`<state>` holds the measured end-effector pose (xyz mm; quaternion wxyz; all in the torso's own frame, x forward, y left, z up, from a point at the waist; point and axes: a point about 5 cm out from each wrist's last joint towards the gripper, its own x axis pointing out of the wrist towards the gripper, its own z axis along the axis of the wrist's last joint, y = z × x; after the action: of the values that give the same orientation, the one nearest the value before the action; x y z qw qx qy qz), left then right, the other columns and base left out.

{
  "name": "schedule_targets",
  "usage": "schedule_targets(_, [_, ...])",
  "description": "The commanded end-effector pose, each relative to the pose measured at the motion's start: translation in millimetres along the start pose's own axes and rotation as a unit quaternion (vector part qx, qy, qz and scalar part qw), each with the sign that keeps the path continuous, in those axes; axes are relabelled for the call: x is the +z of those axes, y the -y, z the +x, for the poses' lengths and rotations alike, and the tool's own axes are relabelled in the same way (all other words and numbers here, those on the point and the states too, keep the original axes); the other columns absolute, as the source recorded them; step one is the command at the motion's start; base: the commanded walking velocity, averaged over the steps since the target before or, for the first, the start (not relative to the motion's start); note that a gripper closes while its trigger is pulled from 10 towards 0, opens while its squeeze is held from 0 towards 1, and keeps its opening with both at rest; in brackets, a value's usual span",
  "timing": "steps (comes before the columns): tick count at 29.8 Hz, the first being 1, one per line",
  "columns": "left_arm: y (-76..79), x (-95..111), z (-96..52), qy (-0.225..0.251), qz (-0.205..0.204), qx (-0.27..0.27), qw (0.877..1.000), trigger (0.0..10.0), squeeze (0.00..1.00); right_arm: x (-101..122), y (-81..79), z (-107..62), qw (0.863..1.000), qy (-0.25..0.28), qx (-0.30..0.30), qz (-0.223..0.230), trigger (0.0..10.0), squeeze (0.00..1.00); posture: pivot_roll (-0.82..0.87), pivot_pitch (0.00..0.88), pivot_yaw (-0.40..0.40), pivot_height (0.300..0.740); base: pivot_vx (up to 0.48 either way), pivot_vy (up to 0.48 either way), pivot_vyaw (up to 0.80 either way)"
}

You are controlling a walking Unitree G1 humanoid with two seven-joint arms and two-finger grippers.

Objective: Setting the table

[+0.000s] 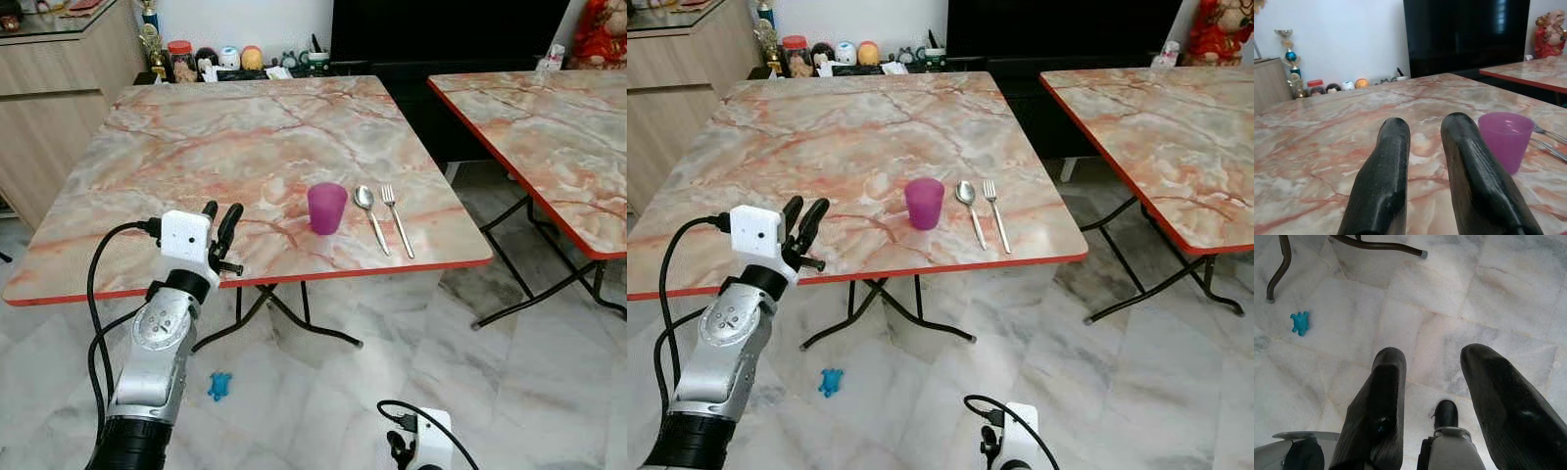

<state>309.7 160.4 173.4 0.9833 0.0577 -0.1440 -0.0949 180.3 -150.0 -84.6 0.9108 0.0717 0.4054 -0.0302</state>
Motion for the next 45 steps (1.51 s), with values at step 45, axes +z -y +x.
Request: schedule_targets(45, [7.5,1.1,-2.8,-0.008,-0.005,-0.024,1.000,10.0,0.00,-6.3,-1.4,-1.2,1.000,-0.016,0.002,-0.010,10.0,0.00,0.19,0.000,-0.022,0.740,0.263,0.000,-0.04])
